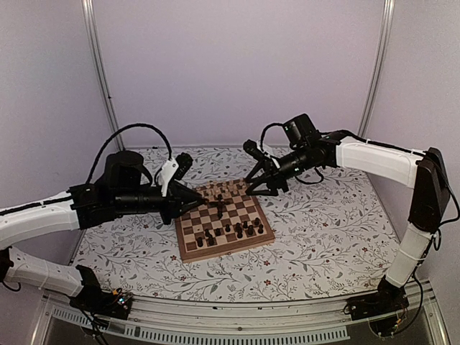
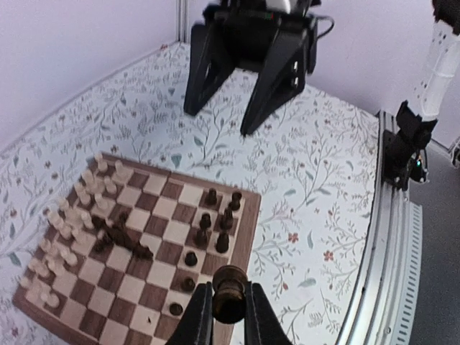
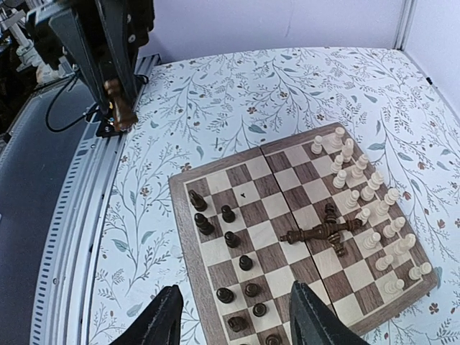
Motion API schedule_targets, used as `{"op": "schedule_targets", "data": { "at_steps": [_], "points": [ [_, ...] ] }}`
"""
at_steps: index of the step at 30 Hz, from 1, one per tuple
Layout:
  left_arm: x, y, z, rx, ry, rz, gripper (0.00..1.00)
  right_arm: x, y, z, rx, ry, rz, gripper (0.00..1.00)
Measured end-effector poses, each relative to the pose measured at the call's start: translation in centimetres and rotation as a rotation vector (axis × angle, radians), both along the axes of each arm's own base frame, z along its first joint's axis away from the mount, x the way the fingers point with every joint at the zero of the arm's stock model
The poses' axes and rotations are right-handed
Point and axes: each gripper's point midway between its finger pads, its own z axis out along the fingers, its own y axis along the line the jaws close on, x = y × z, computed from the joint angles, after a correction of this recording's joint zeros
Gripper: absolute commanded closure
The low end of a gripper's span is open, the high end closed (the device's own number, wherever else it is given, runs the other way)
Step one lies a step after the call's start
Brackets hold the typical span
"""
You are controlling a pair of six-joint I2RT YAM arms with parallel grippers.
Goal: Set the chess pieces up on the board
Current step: Place the chess piece on the chessboard.
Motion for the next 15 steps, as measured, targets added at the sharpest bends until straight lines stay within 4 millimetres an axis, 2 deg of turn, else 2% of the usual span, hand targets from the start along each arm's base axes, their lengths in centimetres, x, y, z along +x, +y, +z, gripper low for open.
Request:
{"op": "schedule_targets", "data": {
  "at_steps": [3, 6, 15],
  "points": [
    [-1.2, 1.2, -4.7, 0.08, 0.122, 0.04, 0.96, 0.5, -0.2, -0.4, -0.023, -0.023, -0.023, 0.47],
    [-2.2, 2.2, -8.2, 0.152, 0.216, 0.074, 0.96, 0.7, -0.3, -0.5, -0.031, -0.035, -0.028, 0.46],
    [-2.5, 3.6, -12.4, 0.244, 0.337, 0.174, 0.96, 1.0, -0.4, -0.7, -0.045, -0.049, -0.038, 0.47]
  ]
}}
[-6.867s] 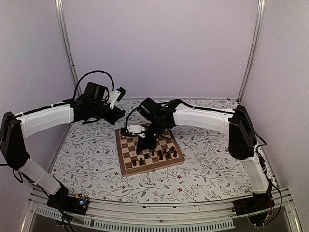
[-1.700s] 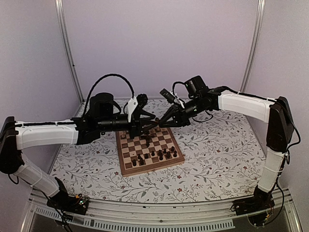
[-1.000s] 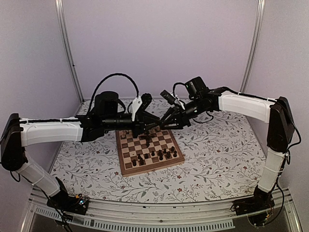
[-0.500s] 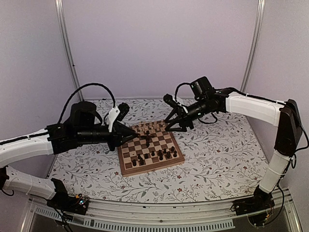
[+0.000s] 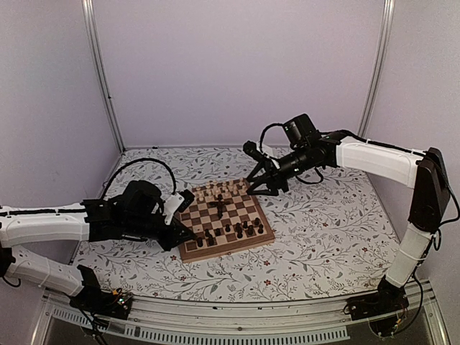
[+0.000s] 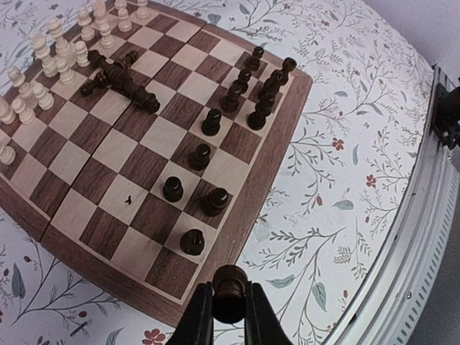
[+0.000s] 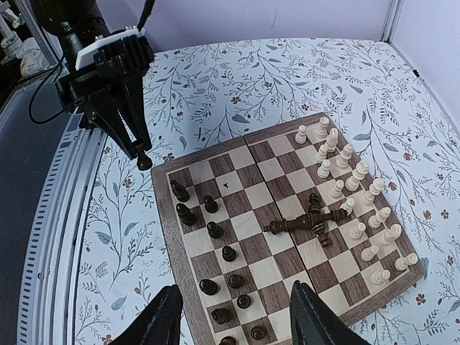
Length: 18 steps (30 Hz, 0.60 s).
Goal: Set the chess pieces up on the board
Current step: Place the chess piece on the chessboard.
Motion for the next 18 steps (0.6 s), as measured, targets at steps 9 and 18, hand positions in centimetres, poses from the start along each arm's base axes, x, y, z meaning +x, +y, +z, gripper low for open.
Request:
{"op": "schedule_targets", "data": {
  "at_steps": [9, 18],
  "points": [
    [0.1, 1.1, -3.8, 0.108, 0.067, 0.053, 0.96, 0.0, 0.0, 0.0, -0.002, -0.01, 0.004, 0.46],
    [0.3, 1.7, -5.8, 0.166, 0.091, 0.082, 0.96, 0.0, -0.1, -0.1, -0.005, -0.012, 0.008, 0.46]
  ]
}}
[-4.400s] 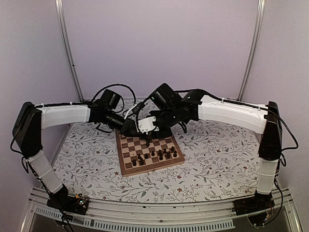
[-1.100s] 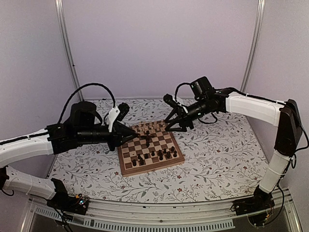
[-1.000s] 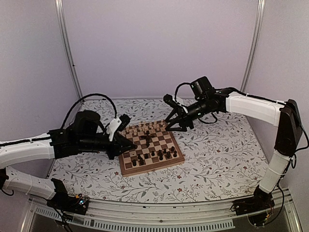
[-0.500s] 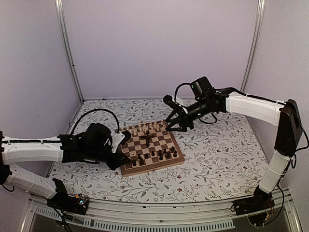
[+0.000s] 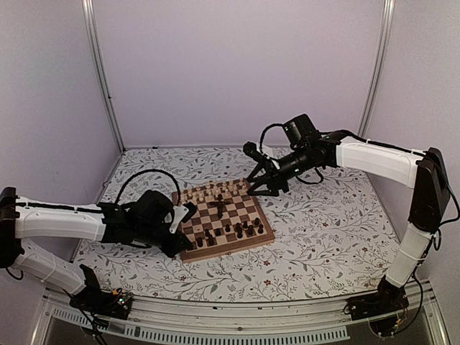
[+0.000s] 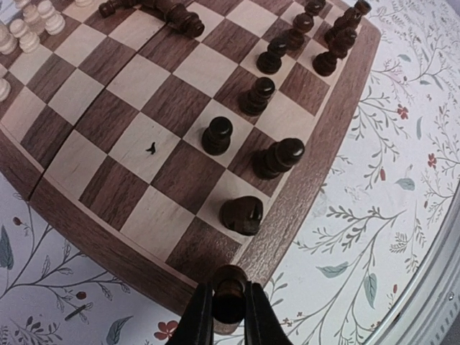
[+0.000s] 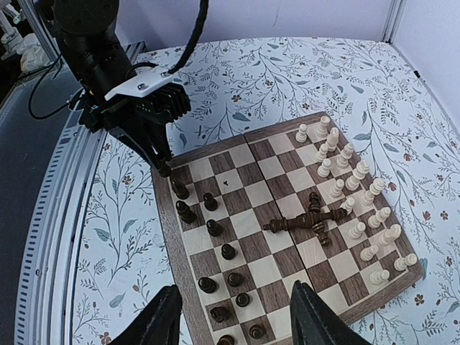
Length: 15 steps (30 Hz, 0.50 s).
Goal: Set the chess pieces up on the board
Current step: Place the chess piece on the chessboard.
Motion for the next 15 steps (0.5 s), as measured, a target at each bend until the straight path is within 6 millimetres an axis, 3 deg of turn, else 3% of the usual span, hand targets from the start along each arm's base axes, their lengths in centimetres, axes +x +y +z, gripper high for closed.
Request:
{"op": "schedule_targets", "data": {
  "at_steps": [11, 15],
  "points": [
    [0.8, 0.3, -1.4, 0.042, -0.005, 0.04, 0.95, 0.0, 0.0, -0.1, -0.001, -0.001, 0.002, 0.46],
    [1.1, 0.1, -1.6, 0.048, -0.009, 0.044, 0.89, 0.0, 0.0, -0.1, -0.002, 0.0, 0.002, 0.46]
  ]
}}
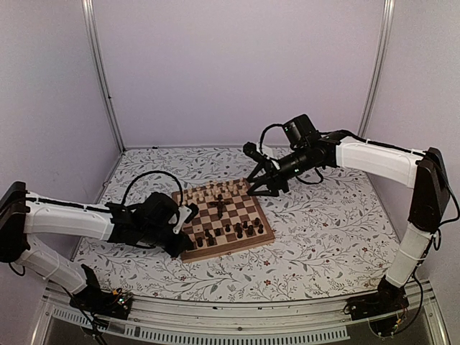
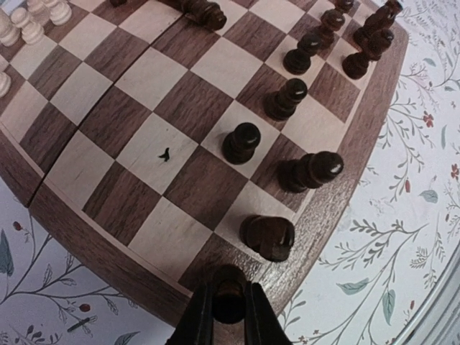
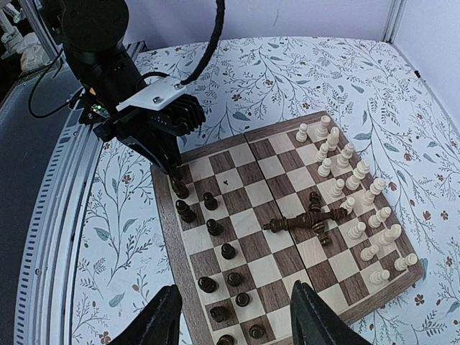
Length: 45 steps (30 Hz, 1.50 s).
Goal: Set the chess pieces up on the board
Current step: Place the chess piece on the chessboard, then pick up the chess piece from the chessboard.
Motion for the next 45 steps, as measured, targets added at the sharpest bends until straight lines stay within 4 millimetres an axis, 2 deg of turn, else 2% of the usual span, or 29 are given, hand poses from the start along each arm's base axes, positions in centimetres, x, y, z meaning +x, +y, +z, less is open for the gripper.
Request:
{"op": "schedule_targets", "data": {
  "at_steps": [6, 12, 16, 19, 24, 26, 27, 29, 31, 35, 38, 41, 45],
  "points": [
    [0.2, 0.0, -0.1, 0.006, -0.006, 0.01, 0.68, 0.0, 0.0, 0.0, 0.0, 0.0, 0.0, 0.46],
    [0.0, 0.1, -0.3, 0.016, 0.0, 0.011, 0.61, 0.0, 0.0, -0.1, -0.002, 0.002, 0.0, 0.45],
    [0.1, -0.1, 0.4, 0.002, -0.01, 0.005, 0.53, 0.0, 0.0, -0.2, -0.004, 0.003, 0.0, 0.45],
    [0.7, -0.9, 3.0, -0.019, -0.042, -0.012, 0.49, 0.1, -0.1, -0.3, -0.011, 0.001, -0.007, 0.45],
    [4.9, -4.2, 12.5, -0.132, -0.213, 0.014, 0.54, 0.8, -0.2, -1.1, -0.04, -0.007, -0.033, 0.46],
    [6.7, -5.0, 14.8, -0.156, -0.257, 0.062, 0.54, 1.0, -0.3, -1.5, -0.054, -0.007, -0.047, 0.46],
    [7.6, -5.5, 15.3, -0.16, -0.266, 0.087, 0.54, 1.2, -0.3, -1.6, -0.06, -0.007, -0.054, 0.46],
    [9.4, -6.7, 14.7, -0.146, -0.255, 0.136, 0.54, 1.6, -0.5, -1.9, -0.075, -0.012, -0.074, 0.46],
    [10.6, -7.8, 12.1, -0.105, -0.21, 0.166, 0.55, 1.9, -0.6, -2.0, -0.086, -0.019, -0.091, 0.46],
    [11.6, -8.8, 6.3, 0.012, -0.106, 0.199, 0.56, 2.6, -1.0, -2.2, -0.101, -0.024, -0.123, 0.46],
    [11.8, -8.9, 3.3, 0.08, -0.054, 0.219, 0.57, 3.2, -1.5, -2.3, -0.108, -0.026, -0.144, 0.46],
    [11.8, -8.8, 2.3, 0.109, -0.027, 0.229, 0.59, 3.6, -1.9, -2.3, -0.109, -0.025, -0.159, 0.46],
    [12.0, -9.0, 2.0, 0.115, -0.015, 0.233, 0.61, 4.0, -2.3, -2.3, -0.109, -0.025, -0.17, 0.46]
  ]
}}
